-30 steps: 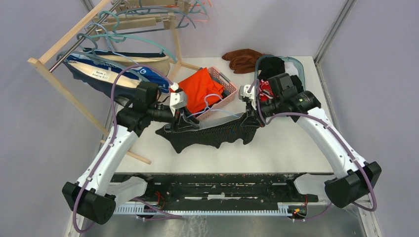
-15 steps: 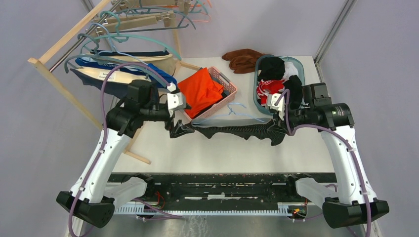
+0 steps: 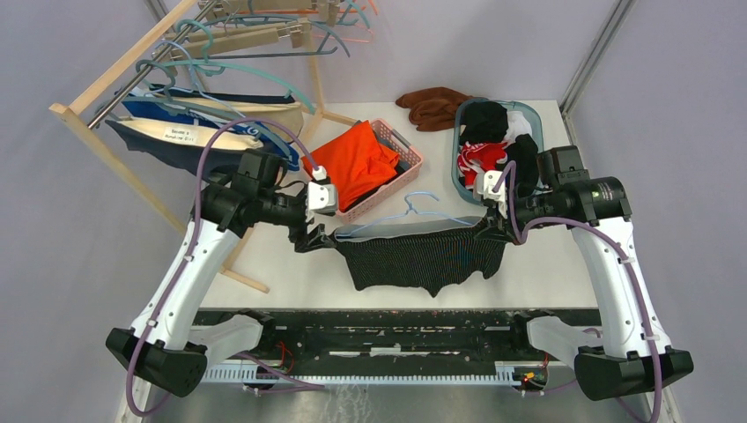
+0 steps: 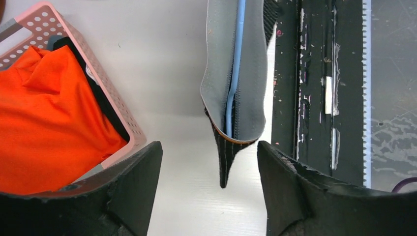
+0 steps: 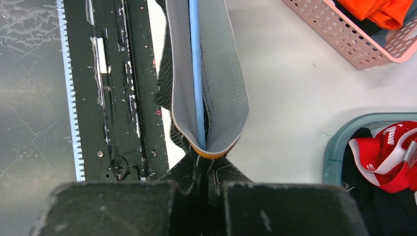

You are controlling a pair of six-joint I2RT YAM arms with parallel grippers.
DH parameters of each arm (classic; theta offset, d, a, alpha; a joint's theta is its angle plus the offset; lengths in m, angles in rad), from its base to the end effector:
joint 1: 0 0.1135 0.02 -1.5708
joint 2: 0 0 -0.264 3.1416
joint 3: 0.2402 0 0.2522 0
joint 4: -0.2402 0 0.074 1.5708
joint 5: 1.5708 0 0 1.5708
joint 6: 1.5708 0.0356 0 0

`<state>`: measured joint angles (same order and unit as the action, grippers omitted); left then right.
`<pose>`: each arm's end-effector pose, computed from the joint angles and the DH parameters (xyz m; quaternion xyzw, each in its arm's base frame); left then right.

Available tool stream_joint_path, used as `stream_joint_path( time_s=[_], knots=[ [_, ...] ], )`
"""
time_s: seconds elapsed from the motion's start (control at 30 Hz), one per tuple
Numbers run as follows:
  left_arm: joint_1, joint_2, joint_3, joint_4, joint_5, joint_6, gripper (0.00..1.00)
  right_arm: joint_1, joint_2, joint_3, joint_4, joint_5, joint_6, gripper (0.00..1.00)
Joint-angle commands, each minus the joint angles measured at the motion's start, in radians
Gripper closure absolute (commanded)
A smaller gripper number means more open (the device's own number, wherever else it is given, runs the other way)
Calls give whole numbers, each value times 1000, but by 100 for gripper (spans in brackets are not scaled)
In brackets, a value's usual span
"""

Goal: Remove the underwear clipped to the hanger
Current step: Remove the underwear from the hanger.

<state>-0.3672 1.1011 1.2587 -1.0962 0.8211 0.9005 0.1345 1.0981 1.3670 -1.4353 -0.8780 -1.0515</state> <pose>0.1690 -0.0929 0.3673 0.6161 0.6287 -0.2908 0.3749 0.1530 0.0483 0.3825 -0.5663 0.6876 0.2929 0.3473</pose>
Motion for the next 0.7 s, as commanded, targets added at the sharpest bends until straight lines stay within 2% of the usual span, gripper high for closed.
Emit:
stream_joint_path(
  time_s=[0.0,0.2,0.37,0.47,0.53,0.57,0.67],
  knots=[
    [-3,-6,24,-2,37,52,27,-5,0,31,9,-76,-17,99],
    [-4,-7,7,18,88,48,47,-6,-4,16,37,-73,6,99],
    [-3,-9,-12,32,128,39,55,-6,-8,2,61,-70,27,99],
    [-4,-15,-24,34,135,44,72,-6,-10,-5,79,-66,45,99],
    [-3,-21,-30,34,129,45,90,-6,-16,-15,98,-60,61,99],
    [-3,-28,-31,35,115,43,96,-6,-21,-19,114,-52,72,99],
    [-3,-50,-33,32,41,41,97,-6,-32,-33,141,-31,91,99]
  ],
)
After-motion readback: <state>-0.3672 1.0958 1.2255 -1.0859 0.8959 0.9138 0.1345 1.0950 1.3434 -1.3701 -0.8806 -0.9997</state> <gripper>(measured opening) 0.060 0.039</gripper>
